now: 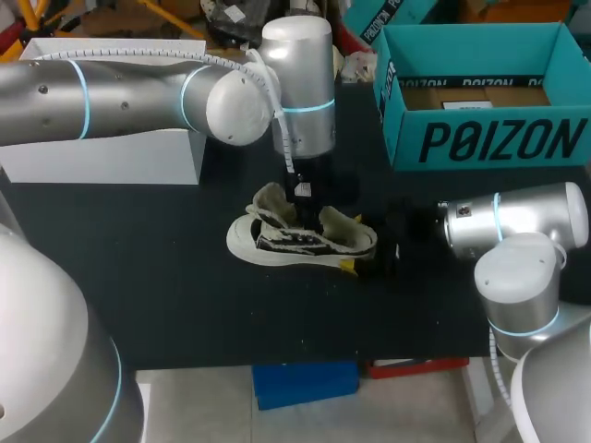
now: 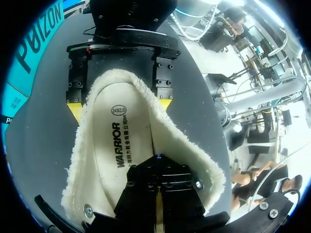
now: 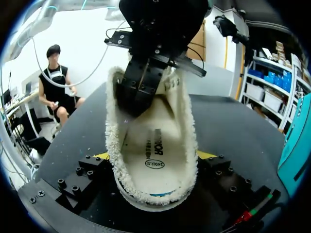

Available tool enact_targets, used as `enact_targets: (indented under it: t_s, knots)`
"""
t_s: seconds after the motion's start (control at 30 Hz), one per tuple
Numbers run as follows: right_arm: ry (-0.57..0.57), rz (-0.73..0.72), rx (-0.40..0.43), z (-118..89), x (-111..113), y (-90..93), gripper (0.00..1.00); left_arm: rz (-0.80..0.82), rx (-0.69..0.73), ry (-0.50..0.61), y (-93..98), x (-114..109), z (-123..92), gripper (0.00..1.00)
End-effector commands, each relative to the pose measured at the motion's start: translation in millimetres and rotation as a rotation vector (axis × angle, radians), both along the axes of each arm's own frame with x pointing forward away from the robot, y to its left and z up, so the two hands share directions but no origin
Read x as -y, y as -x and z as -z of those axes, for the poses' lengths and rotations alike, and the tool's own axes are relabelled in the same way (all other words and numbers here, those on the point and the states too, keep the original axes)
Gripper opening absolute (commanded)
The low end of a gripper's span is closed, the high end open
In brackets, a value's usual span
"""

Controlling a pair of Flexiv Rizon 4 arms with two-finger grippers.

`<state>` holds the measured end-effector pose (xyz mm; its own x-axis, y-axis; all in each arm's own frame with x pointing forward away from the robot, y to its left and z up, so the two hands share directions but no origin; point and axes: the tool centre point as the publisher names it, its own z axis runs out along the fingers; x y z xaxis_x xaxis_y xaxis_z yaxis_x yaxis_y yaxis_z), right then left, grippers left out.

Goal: Take the shoe out of the shoebox, open the shoe tongue, remove and reinsert the insole, then place the shoe into the shoebox

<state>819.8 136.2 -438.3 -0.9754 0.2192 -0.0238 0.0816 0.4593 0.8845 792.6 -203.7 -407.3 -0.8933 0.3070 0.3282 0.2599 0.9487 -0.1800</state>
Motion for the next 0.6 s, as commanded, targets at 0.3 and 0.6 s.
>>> enact_targets:
  t_s: [0.3,0.6]
  knots:
    - [0.002,0.001,-0.002,2,-1,-1.2,0.0,-0.029,0.044,-0.04,6.7,-2,10,0.0]
    - [0.002,0.001,-0.002,2,-1,-1.2,0.0,-0.055,0.063,-0.045,7.6,-2,14,0.08]
